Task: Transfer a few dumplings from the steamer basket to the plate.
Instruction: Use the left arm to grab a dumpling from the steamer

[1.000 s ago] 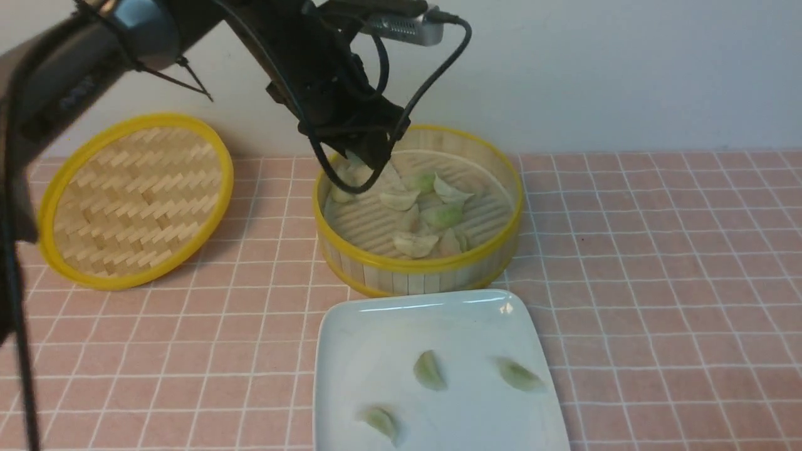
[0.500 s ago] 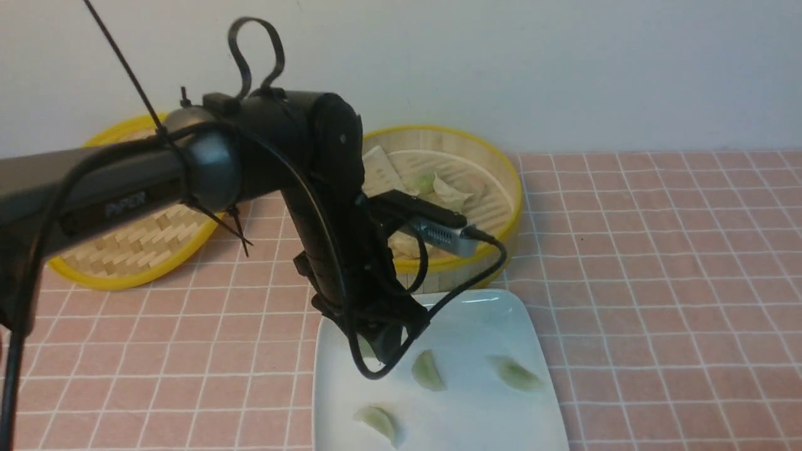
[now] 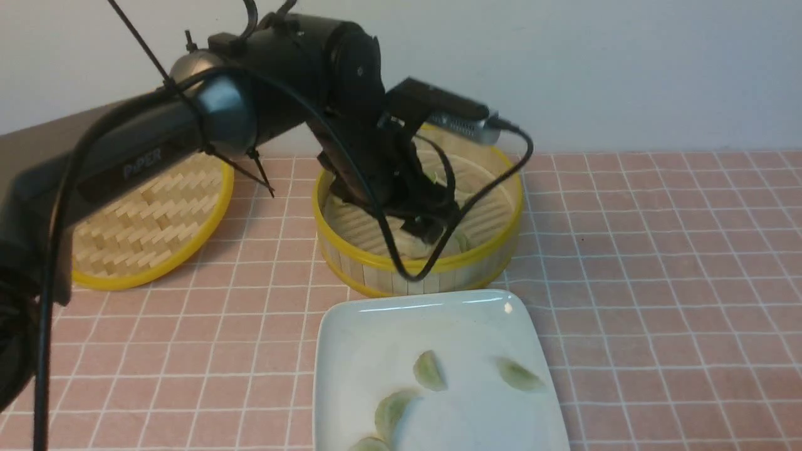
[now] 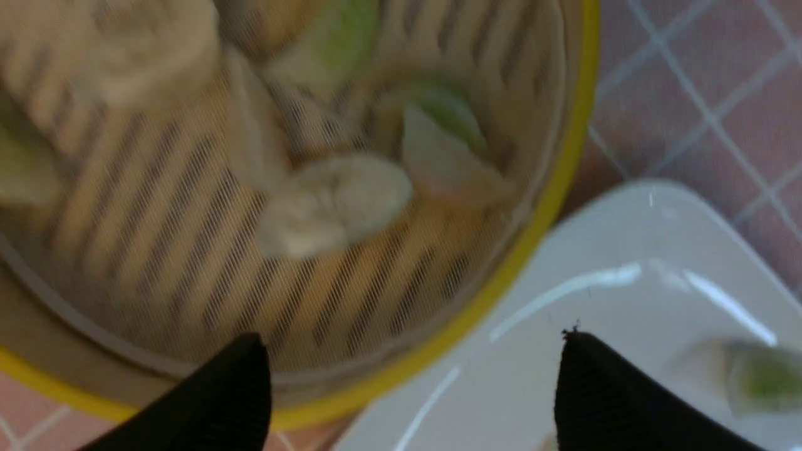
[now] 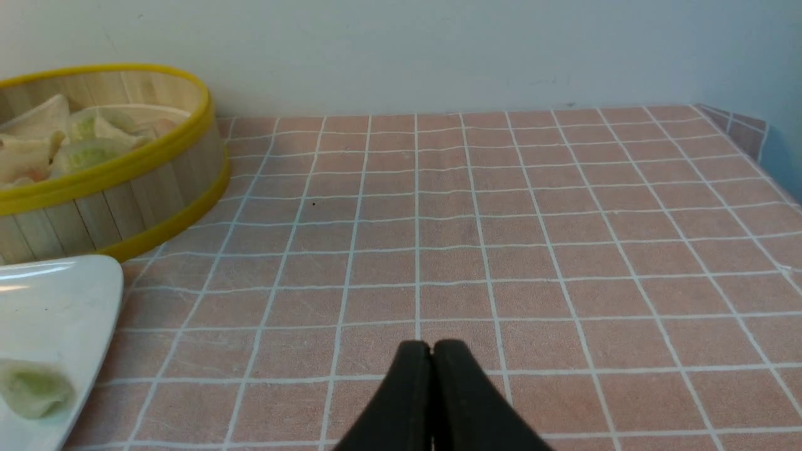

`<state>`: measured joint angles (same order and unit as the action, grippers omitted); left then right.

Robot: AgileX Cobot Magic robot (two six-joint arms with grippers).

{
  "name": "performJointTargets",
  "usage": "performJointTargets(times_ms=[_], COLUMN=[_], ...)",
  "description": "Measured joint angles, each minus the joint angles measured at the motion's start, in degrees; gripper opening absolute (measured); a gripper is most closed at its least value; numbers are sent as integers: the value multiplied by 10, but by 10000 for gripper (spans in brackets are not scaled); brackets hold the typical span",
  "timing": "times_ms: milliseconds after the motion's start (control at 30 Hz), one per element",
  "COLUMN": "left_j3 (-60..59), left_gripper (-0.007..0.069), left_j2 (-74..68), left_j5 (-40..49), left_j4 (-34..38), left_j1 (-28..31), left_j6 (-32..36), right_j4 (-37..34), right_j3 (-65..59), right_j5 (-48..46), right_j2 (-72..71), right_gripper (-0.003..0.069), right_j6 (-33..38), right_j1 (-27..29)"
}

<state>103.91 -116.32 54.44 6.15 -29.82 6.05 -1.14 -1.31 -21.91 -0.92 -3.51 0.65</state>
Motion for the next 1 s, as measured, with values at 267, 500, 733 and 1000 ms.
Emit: performJointTargets(times_ms=[267,500,733,1000], left_j3=[104,129,134,154], left_gripper=[531,531,498,81], left_j2=[-125,-179,-182,-182], left_j5=[-9,-8,-4,36], left_j4=[-28,-13,-12,-49], left_j1=[9,9,10,10], left_j6=[-26,-31,-55,-70], right_j4=[0,0,0,0], right_j3=[0,0,0,0], right_j5=[0,0,0,0], right_j2=[0,0,0,0], right_gripper=[-14,-14,-14,-14], right_j6=[0,0,0,0], right_j1=[0,0,0,0])
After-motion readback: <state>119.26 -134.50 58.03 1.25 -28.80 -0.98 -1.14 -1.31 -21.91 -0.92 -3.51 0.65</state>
